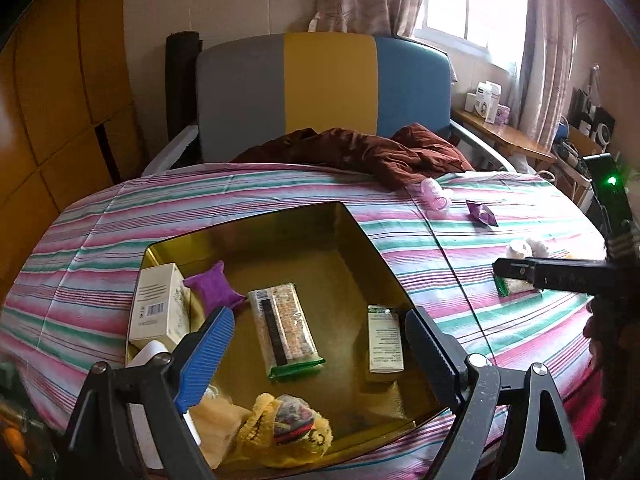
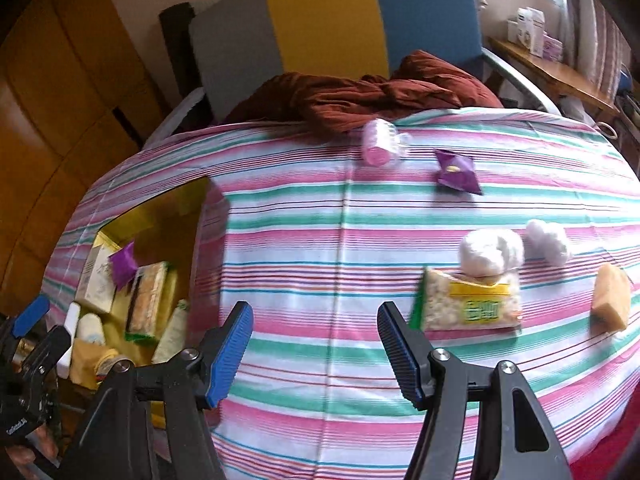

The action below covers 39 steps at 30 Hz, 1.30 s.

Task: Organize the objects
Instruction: 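Lift both open tools out of the tray toward the remaining items, then grasp the pink hair roller with the left tool while the right tool grasps the purple snack packet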

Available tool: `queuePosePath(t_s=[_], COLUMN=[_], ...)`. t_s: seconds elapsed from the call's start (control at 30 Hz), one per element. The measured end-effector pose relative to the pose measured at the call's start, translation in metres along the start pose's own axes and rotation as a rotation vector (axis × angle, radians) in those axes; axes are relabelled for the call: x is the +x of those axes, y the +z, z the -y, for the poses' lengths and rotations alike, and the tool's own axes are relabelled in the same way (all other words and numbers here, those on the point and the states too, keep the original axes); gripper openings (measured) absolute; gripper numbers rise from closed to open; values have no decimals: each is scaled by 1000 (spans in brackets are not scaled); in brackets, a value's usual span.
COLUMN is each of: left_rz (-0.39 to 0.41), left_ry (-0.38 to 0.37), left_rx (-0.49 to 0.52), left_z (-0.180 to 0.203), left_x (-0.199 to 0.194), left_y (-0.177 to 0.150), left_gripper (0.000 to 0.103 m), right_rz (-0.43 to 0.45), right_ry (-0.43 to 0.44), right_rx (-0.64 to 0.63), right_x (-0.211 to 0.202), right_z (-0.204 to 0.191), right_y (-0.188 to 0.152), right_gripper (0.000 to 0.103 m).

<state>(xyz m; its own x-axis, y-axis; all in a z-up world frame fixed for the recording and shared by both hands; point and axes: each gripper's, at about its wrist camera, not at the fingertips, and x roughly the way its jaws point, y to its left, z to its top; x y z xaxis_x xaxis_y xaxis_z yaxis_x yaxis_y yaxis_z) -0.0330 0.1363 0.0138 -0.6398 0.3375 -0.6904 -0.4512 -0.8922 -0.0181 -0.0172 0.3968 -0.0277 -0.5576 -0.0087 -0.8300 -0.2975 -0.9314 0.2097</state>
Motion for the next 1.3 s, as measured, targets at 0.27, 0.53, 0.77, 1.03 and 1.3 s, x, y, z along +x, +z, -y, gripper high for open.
queuePosePath(t_s=[0.27,0.53,0.77,1.03,1.3], left_rz=[1,-29,-60,-102,-118], left_ry=[-39,-67,-89,-134,-173], left_rx=[24,46,35,-5,-20], left_z=[13,27,35,46,62], left_x=[7,21,37,57,76], left_y=[10,20,35,55,80], left_gripper=[92,93,94,94,94], right_rz=[-2,-12,-48,-99,-141], right_ry=[-81,-167,-179,-205,-183], right_rx=[41,126,186,213,165], right_x=[4,29,69,115,129], right_z=[45,99,127,141,145], right_y=[28,62,91,124,125], right_gripper=[66,66,66,66,39])
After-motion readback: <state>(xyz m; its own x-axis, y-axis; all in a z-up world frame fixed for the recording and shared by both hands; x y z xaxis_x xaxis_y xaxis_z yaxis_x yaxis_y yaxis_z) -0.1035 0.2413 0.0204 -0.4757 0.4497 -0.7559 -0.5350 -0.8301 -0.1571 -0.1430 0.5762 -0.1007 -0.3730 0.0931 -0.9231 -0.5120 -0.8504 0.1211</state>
